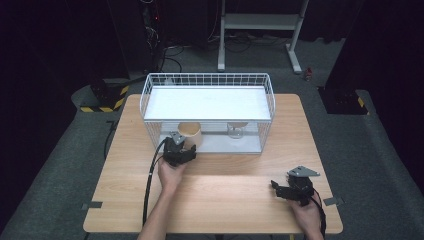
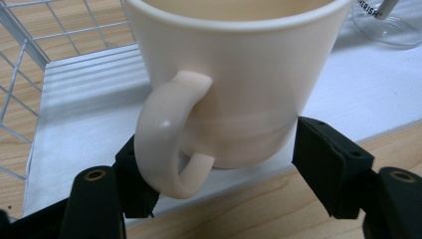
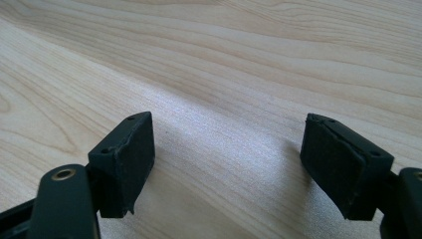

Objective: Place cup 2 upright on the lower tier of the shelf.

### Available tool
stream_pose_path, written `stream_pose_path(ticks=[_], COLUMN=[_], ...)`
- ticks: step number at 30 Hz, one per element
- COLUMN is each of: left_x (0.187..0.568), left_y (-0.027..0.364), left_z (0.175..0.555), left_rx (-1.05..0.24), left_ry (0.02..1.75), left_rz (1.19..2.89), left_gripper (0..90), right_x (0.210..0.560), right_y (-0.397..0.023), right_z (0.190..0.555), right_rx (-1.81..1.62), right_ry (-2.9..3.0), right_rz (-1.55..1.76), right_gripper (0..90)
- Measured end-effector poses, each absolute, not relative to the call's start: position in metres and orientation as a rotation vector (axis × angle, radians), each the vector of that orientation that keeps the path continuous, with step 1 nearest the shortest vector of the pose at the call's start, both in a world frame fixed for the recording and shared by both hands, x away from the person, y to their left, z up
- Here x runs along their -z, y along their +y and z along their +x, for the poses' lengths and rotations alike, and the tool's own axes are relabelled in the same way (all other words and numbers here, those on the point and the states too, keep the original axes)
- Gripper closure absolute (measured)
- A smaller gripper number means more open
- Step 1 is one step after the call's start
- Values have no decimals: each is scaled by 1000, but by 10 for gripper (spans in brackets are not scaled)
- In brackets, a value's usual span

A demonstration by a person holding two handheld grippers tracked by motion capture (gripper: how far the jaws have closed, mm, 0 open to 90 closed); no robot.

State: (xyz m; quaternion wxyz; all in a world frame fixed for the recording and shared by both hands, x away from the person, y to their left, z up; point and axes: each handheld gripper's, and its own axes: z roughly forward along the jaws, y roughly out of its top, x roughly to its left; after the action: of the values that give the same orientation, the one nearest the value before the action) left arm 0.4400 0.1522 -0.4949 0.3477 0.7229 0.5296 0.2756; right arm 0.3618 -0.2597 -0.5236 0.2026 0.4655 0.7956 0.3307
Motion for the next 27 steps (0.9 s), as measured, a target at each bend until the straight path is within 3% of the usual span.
stream_pose_path(ticks=[27], left_x=[503], left_y=[155], left_z=[455], left_rx=[-677], left_ry=[1417], left_rz=[1832], left_gripper=[442], right_x=[524], right_y=[-260], right_z=[362], right_rx=[-923], right_ry=[2219], right_rz=[1300], right_gripper=[215])
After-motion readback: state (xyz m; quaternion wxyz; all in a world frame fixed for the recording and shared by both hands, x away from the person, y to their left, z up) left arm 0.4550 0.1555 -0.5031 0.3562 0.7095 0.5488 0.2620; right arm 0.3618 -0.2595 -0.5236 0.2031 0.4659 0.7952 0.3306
